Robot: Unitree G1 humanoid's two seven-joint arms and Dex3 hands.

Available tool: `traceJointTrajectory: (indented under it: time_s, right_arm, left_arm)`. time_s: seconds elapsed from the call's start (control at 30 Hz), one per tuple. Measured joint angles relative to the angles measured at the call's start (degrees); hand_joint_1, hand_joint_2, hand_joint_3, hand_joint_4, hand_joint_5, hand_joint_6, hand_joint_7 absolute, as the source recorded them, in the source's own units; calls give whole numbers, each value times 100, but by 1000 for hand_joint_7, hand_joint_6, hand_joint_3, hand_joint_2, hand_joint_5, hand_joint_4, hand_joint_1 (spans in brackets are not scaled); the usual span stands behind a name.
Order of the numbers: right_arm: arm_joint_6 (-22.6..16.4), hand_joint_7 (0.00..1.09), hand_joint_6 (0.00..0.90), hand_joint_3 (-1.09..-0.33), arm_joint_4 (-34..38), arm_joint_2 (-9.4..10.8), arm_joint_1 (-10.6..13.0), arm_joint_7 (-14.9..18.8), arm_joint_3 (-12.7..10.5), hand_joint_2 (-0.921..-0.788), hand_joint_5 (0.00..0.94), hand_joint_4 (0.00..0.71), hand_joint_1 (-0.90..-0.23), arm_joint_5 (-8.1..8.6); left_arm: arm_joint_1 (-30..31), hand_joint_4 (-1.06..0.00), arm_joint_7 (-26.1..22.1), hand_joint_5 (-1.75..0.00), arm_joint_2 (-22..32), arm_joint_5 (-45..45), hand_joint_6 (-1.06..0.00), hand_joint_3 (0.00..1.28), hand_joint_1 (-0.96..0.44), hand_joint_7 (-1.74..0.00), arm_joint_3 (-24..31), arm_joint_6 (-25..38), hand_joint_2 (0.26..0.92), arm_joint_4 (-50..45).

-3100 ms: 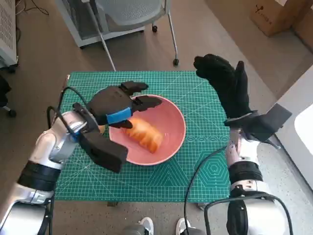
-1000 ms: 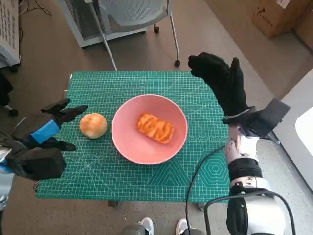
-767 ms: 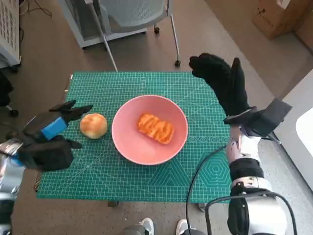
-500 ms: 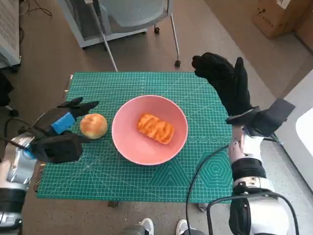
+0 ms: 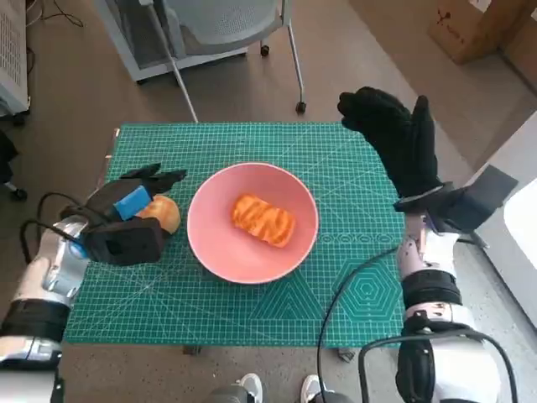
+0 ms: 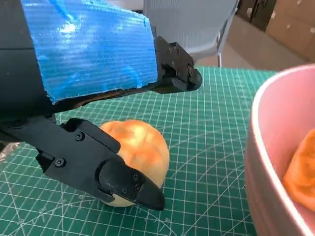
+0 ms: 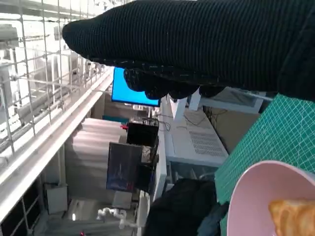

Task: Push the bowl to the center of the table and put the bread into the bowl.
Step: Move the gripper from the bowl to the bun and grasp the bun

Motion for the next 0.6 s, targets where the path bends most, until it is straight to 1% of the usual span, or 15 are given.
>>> traceJointTrajectory:
  time_s: [0.13,0.4,0.6]
  right_arm:
    - [9,25,358,-642,2,-3,0,-1,-3,-921,8,193,-677,0]
    - [6,17,351,-637,-17,-8,0,-7,-8,-921,6,196,-672,-1]
    - [-32,13,347,-634,-59,-5,0,-38,-6,-921,5,197,-669,-1]
  left_arm:
    - [-116,-127,-48,-1,-3,178,-319,0,-87,-12,-168,200,746,111]
    - [-320,-122,-300,0,-26,662,-296,7,23,-2,-584,867,760,187]
    - [-540,-123,-494,-1,-94,923,-280,14,70,0,-880,1307,778,389]
